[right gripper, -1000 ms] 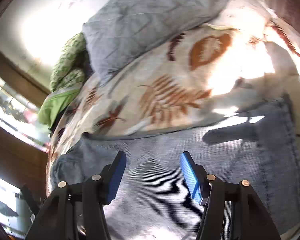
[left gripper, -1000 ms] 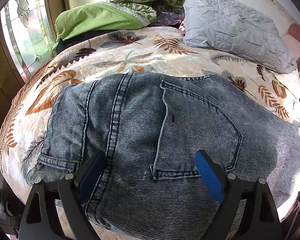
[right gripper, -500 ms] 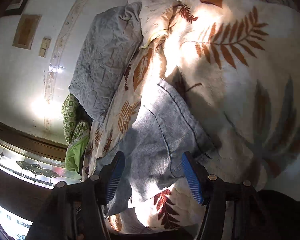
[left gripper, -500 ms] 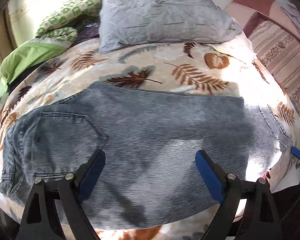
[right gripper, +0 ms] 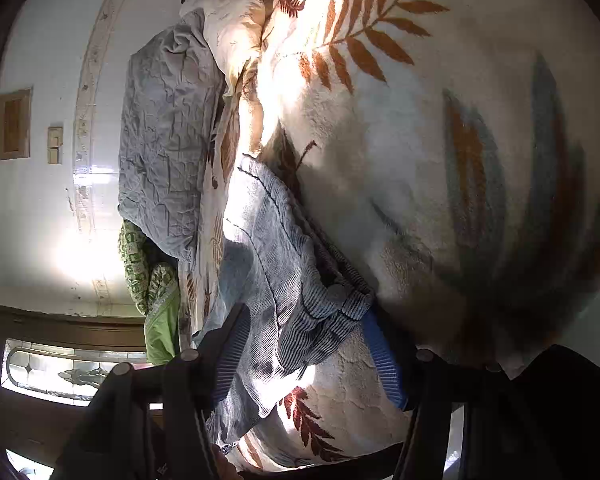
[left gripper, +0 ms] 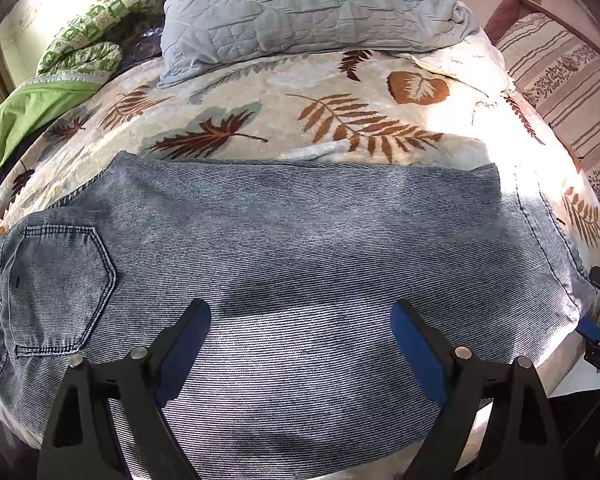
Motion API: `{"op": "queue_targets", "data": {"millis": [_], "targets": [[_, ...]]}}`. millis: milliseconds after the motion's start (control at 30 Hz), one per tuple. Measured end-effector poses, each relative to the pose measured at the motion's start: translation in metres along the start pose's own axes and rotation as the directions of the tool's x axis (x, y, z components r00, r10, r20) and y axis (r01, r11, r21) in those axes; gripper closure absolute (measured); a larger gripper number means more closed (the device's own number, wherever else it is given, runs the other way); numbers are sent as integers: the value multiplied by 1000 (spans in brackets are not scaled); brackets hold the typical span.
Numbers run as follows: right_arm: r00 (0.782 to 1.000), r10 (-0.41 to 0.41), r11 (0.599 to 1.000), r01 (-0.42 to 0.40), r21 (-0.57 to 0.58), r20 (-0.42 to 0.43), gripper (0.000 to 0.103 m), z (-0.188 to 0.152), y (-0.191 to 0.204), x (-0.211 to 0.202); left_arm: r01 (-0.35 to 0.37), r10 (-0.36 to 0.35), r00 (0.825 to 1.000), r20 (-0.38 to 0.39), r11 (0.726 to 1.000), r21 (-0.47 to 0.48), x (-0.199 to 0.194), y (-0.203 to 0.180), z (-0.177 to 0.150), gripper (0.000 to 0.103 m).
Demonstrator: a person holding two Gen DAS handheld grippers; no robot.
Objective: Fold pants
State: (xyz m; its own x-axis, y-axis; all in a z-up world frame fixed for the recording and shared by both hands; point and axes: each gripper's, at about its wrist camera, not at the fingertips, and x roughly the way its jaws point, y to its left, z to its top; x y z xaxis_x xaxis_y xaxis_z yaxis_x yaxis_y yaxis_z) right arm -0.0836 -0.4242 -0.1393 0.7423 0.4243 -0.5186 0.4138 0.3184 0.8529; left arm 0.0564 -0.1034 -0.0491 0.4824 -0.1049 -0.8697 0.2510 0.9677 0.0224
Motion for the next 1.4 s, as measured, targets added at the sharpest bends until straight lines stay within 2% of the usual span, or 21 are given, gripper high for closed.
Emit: {"op": "queue_targets", "data": {"millis": [100,167,200,233,267,333,400,433,467,500,533,667,800,900,1000,1067,1167,1233,1333,1400], "targets": [[999,-38,998,38,-58,12,40,0,12,5,6,-6,999,-41,1000,-6,11,-1,-2,12],[995,-93,990,96,-105,33,54,-2,19,5,-29,30,999,-45,999,29,17,-6,-5,9],[990,-134,982,139,-131,46,71,-3,22,6,-52,54,998,-39,998,44,17,-8,-4,6],[988,-150,978,155,-143,47,74,-4,24,7,-60,63,997,-53,997,56,16,-9,-3,6],[985,-163,973,169,-154,49,75,-4,25,7,-66,70,996,-62,996,61,12,-10,0,6],[978,-200,959,209,-194,63,75,-6,31,8,-61,63,998,-19,995,74,-3,-13,3,7],[972,-222,948,234,-216,80,75,-8,37,8,-124,121,992,28,985,123,-10,-19,4,7],[968,-235,941,250,-230,90,75,-9,41,9,-163,162,987,19,976,146,-3,-20,4,7],[964,-245,933,263,-246,101,75,-10,45,9,-179,187,982,-28,969,169,11,-21,1,7],[960,-257,923,278,-267,112,76,-12,51,8,-166,177,983,-54,972,167,20,-17,-2,5],[958,-261,915,286,-286,122,77,-13,57,7,-152,159,987,-36,978,145,20,-13,-2,3],[945,-266,860,322,-395,193,82,-22,102,-1,-104,113,992,-56,984,144,21,-6,0,3],[948,-208,788,309,-532,242,85,-47,166,1,31,-27,995,-92,998,45,20,17,2,5],[964,-138,730,253,-635,226,86,-80,211,14,100,-103,994,-43,993,-66,-2,55,2,8],[982,-84,663,182,-726,170,86,-125,243,38,88,-83,996,37,976,-197,-31,110,-2,8],[990,-73,614,140,-777,120,86,-156,254,62,72,-54,996,71,956,-285,-46,150,-9,8],[994,-97,583,91,-808,42,86,-196,249,104,43,-10,996,91,925,-378,-62,198,-20,8],[989,-146,587,66,-807,-25,86,-217,232,140,22,15,996,90,914,-404,-70,217,-29,8],[953,-271,586,53,-809,-134,82,-238,195,190,8,28,996,84,913,-407,-75,227,-35,8],[968,-218,592,32,-805,-122,82,-240,185,185,10,24,996,82,919,-394,-77,224,-33,8]]}}
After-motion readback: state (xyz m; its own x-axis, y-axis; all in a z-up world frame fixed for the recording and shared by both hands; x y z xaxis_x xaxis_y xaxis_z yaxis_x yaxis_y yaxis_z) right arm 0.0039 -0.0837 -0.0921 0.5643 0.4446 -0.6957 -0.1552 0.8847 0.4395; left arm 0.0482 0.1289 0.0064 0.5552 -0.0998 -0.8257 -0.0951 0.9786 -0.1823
